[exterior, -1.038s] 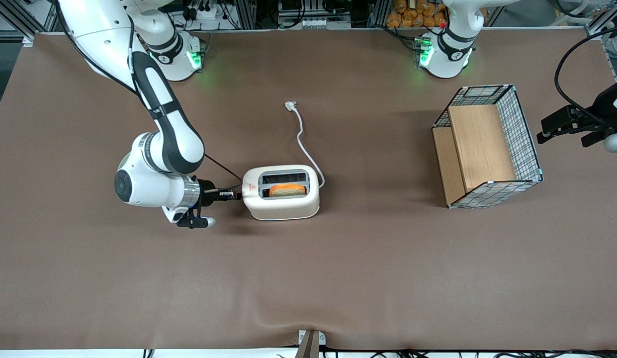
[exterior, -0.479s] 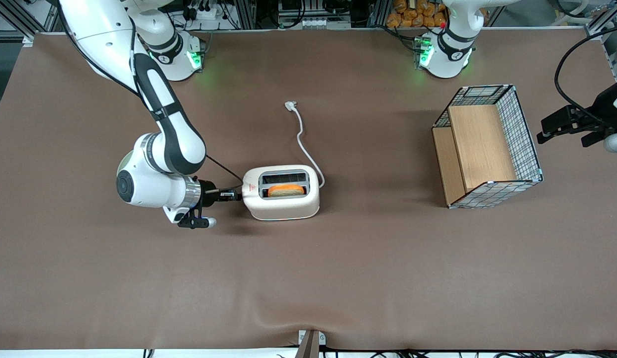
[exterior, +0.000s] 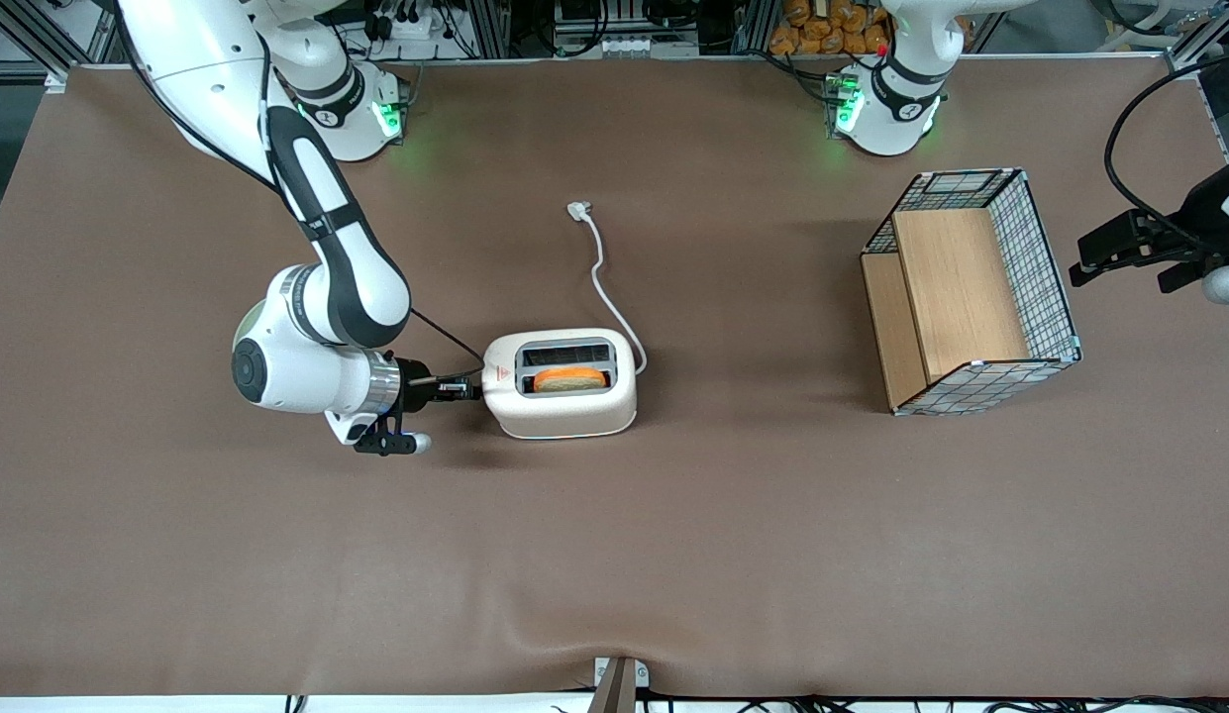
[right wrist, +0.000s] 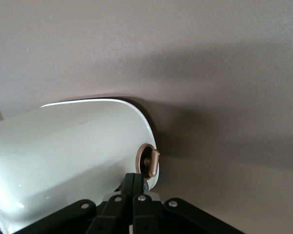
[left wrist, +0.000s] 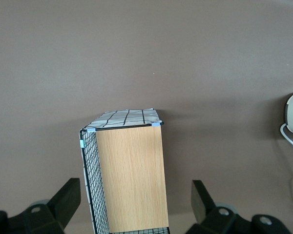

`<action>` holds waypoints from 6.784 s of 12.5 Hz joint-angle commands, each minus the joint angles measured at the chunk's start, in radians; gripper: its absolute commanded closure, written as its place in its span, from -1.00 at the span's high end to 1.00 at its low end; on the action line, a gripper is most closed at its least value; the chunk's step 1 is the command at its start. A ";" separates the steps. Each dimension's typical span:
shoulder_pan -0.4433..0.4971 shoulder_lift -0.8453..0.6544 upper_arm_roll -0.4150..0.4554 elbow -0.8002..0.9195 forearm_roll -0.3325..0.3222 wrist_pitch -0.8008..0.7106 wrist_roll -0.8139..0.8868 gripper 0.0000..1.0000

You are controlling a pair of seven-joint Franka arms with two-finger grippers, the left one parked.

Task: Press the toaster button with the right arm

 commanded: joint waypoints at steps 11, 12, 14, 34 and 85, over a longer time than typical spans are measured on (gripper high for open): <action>0.006 0.060 0.024 0.013 0.045 0.085 -0.039 -1.00; 0.003 0.058 0.024 0.013 0.045 0.085 -0.044 -1.00; -0.004 0.057 0.024 0.016 0.043 0.083 -0.046 -1.00; -0.198 0.040 0.007 0.375 -0.350 -0.332 -0.038 1.00; -0.365 -0.541 0.030 0.212 -0.699 -0.624 0.097 1.00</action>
